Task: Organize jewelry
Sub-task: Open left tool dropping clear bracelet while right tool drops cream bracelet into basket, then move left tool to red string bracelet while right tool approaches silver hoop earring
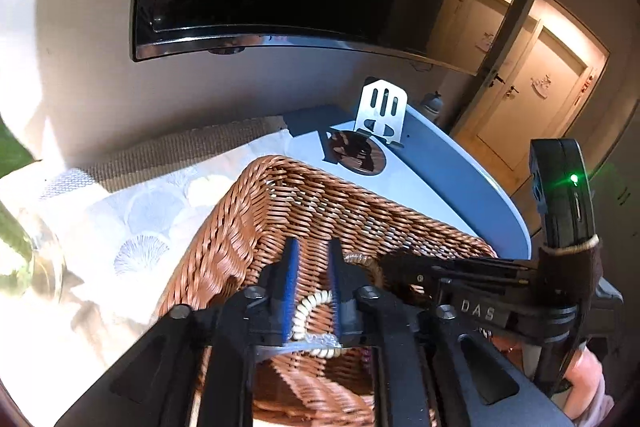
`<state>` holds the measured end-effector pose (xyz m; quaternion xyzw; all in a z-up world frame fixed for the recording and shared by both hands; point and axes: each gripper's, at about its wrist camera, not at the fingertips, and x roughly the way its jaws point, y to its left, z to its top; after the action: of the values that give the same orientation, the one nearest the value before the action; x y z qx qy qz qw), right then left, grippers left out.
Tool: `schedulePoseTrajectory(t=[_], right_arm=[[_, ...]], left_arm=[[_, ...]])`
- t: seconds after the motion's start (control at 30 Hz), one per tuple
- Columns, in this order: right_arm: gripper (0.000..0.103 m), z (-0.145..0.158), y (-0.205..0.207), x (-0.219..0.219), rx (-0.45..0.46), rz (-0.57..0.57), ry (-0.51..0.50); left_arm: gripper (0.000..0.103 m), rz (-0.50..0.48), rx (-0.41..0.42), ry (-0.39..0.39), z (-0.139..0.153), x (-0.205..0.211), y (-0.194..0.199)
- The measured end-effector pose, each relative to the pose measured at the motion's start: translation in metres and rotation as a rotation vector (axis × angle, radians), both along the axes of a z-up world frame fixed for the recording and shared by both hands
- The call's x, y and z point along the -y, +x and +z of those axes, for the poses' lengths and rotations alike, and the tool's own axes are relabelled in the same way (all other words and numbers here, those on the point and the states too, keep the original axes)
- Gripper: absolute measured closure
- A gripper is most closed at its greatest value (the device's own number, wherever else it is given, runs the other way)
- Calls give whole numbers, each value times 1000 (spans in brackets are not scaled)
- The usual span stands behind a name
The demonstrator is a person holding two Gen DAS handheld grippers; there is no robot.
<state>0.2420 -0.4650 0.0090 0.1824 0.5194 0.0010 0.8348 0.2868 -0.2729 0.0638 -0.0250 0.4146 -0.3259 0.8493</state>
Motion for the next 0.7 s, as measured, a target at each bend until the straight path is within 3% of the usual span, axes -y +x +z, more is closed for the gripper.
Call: schedulePoseTrajectory(t=[0.07,0.1,0.27,0.43,0.53,0.6,0.7], right_arm=[[90,0,-5,0,0,0,17],[90,2,-10,-2,2,0,8],[90,21,-47,-23,61,33,-25],[88,57,-97,-53,203,75,-13],[76,74,-126,-75,300,127,17],[61,80,-144,-90,368,173,44],[56,73,-157,-114,377,219,46]], left_arm=[[54,-2,11,5,3,-3,-8],[52,0,24,9,6,-6,-13],[52,-17,60,8,25,-29,-49],[51,-4,104,-14,48,-77,-101],[45,0,117,-40,54,-118,-136],[43,27,127,-39,55,-149,-158],[40,119,138,-30,54,-195,-183]])
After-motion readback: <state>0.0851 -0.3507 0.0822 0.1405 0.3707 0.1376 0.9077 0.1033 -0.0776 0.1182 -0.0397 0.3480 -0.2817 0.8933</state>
